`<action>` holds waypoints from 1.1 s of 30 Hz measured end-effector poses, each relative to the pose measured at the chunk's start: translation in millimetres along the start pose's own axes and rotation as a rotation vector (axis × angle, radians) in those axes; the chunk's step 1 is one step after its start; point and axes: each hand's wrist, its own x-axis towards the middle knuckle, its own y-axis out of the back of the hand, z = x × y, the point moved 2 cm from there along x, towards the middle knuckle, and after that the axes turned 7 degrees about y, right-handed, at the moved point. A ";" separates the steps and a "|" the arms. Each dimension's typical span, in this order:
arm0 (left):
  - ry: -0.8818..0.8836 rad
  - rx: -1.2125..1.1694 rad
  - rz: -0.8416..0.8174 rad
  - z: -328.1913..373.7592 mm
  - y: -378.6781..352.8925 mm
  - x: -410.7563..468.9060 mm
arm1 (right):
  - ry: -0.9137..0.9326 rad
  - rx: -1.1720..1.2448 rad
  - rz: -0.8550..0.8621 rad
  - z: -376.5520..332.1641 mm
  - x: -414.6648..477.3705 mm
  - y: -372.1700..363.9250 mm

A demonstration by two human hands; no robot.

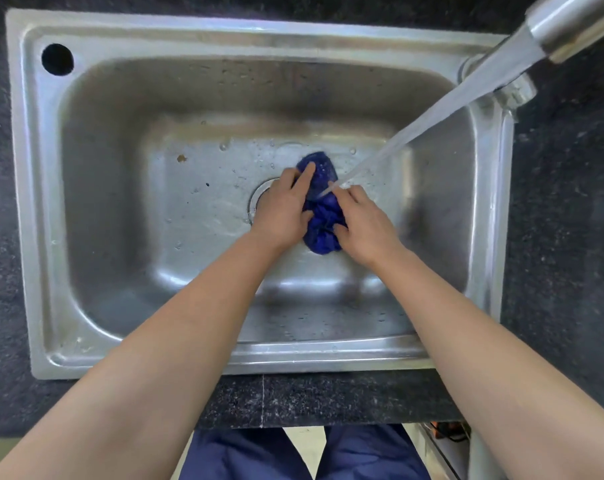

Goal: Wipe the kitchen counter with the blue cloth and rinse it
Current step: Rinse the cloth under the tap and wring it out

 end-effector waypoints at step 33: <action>0.155 -0.222 0.015 -2.1 -0.2 -6.3 | -0.065 0.047 0.048 -19.7 18.6 -2.9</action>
